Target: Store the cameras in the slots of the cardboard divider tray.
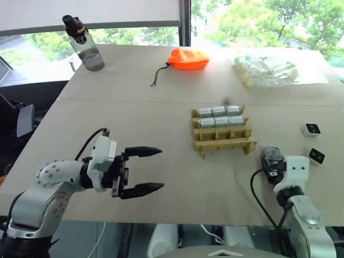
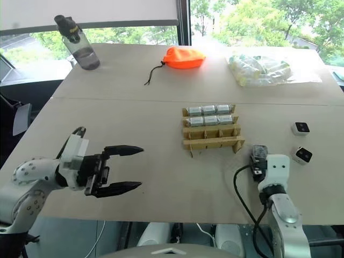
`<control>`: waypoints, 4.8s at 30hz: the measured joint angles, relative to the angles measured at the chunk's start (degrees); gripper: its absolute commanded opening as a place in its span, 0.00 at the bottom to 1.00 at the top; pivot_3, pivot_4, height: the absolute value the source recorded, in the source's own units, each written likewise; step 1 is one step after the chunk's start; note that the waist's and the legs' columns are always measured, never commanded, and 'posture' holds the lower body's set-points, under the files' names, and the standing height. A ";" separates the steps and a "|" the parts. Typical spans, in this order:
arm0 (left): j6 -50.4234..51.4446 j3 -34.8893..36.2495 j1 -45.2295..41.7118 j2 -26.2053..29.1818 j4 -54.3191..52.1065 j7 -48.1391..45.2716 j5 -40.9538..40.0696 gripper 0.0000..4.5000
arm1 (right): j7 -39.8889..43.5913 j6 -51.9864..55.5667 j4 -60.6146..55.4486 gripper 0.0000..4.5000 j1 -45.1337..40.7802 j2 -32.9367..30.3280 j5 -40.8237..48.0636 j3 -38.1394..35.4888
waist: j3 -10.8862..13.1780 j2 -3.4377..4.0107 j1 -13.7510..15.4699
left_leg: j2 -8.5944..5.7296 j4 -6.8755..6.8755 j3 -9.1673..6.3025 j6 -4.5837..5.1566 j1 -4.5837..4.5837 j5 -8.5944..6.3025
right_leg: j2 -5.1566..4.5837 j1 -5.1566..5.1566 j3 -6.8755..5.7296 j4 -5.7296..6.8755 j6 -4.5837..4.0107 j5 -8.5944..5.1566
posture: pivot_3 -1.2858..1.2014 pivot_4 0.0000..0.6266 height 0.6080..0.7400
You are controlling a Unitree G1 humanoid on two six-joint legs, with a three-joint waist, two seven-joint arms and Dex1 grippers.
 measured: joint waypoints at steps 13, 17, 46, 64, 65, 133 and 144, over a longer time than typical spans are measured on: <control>10.37 -9.30 -12.80 -2.18 2.63 3.13 -2.56 1.00 | 18.57 -31.25 1.00 0.43 -3.81 -18.72 -10.53 6.67 | 0.08 -0.17 0.03 | 0.02 0.09 0.06 0.00 0.08 0.02 | 0.10 0.03 0.13 0.08 0.20 -0.10 | 0.52 0.24 0.89; 17.69 -13.02 -20.91 -3.65 5.24 6.20 -3.06 1.00 | 22.18 -41.60 5.71 0.43 -10.10 -25.00 -18.18 11.11 | 0.15 -0.28 0.11 | -0.02 0.11 0.08 -0.01 0.04 0.02 | 0.10 0.02 0.12 0.07 0.02 0.02 | 0.52 0.24 0.89; 13.69 -35.86 -45.16 -10.55 26.53 -9.00 20.08 1.00 | 23.41 -56.88 20.51 0.43 -36.84 -26.60 -41.03 26.24 | 0.50 -0.75 -0.01 | -0.02 0.26 0.17 -0.20 -0.01 0.14 | 0.19 -0.02 0.08 0.14 0.01 0.03 | 0.52 0.24 0.89; 12.31 -35.82 -47.13 -12.88 30.61 -12.41 22.25 0.45 | 21.92 -59.58 20.41 0.43 -39.89 -26.48 -44.74 28.36 | 0.51 -0.77 0.05 | -0.01 0.31 0.16 -0.20 -0.04 0.14 | 0.18 -0.02 0.07 0.17 0.01 0.03 | 0.52 0.24 0.89; 12.31 -35.80 -47.14 -12.94 30.68 -12.44 22.36 0.36 | 21.90 -59.72 20.37 0.43 -39.89 -26.50 -44.78 28.37 | 0.51 -0.77 0.04 | -0.01 0.31 0.15 -0.20 -0.04 0.14 | 0.18 -0.02 0.07 0.17 0.01 0.03 | 0.52 0.24 0.89; -8.27 -31.56 -56.73 -23.51 50.96 -7.87 37.31 0.17 | 41.83 -29.87 3.61 0.99 12.91 -15.17 24.77 2.50 | 0.55 -0.86 0.26 | -0.04 0.37 -0.08 -0.13 0.00 0.11 | 0.14 0.08 -0.03 0.29 -0.01 0.04 | 0.52 0.24 0.89; -5.84 -33.58 -55.43 -23.57 48.31 -4.49 40.16 0.17 | 40.93 -29.19 3.62 0.99 12.86 -14.76 24.57 2.29 | 0.54 -0.85 0.20 | -0.02 0.37 -0.04 -0.13 0.04 0.11 | 0.15 0.08 0.00 0.34 -0.01 0.04 | 0.52 0.24 0.89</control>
